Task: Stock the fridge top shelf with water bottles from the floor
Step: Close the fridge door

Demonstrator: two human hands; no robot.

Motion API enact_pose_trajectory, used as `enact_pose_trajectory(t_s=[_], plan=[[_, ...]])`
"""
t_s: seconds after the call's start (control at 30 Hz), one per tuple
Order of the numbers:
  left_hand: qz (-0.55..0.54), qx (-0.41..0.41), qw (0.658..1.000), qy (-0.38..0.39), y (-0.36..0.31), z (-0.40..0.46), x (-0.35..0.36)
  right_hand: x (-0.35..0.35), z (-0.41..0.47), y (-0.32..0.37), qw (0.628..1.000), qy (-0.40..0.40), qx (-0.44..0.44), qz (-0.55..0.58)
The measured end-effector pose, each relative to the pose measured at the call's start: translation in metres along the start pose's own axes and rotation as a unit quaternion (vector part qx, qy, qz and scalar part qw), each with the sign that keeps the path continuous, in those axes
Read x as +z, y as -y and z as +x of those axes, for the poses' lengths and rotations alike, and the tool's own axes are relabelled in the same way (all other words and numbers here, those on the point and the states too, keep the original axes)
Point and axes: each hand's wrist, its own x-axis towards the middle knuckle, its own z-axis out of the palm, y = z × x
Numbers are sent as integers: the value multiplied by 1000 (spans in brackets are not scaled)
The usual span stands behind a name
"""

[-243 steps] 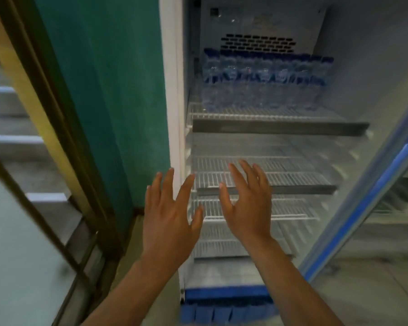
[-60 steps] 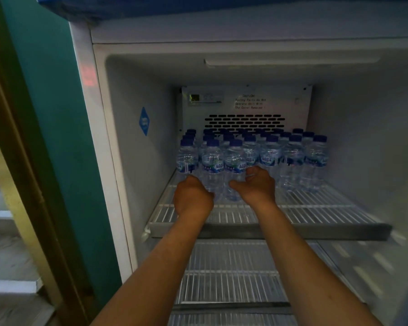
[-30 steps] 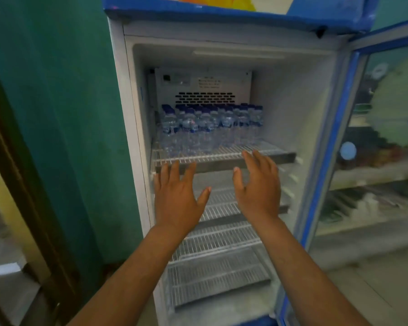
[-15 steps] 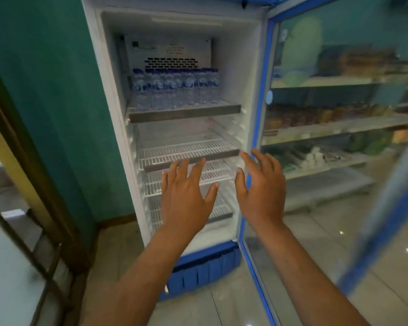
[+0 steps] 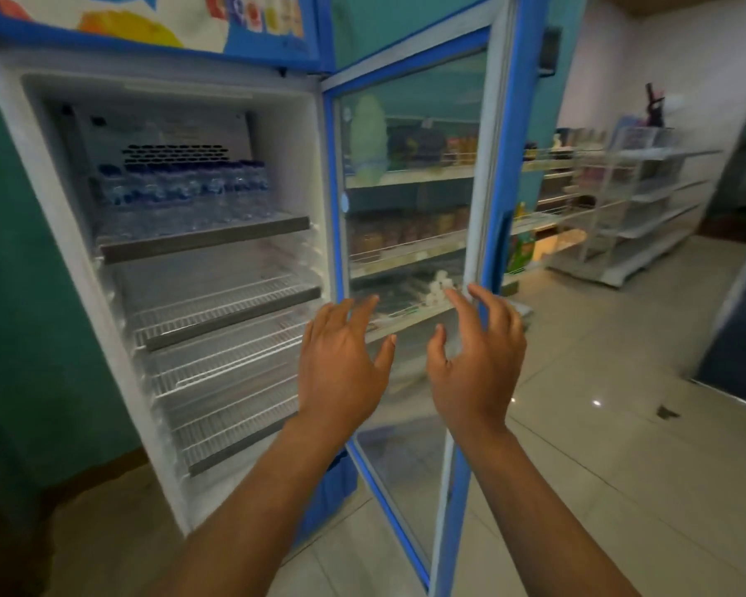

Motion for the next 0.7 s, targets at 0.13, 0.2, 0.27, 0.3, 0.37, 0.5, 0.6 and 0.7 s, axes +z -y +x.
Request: enact_pose_trajectory(t_s=[0.13,0.2,0.27,0.3,0.37,0.5,0.6,0.7], plan=[[-36,40,999,-5,-44,29,8,-3,10,-29,993,38,106,-28],[-49,45,998,14,-62,46,13,4,12,-44,979,110,172,18],[-78,24,996,37,-76,62,20,10,17,-55,958,171,219,67],[-91,8,995,46,-80,69,23,13,20,-59,949,191,236,88],[-110,-15,992,58,-85,79,32,15,26,-64,935,199,264,127],[-150,-34,986,60,-81,84,47,12,25,-69,941,189,245,136],[-170,-42,984,36,-75,81,49,12,15,-60,957,175,200,120],[-193,-58,979,-21,-61,73,42,15,2,-37,965,153,163,136]])
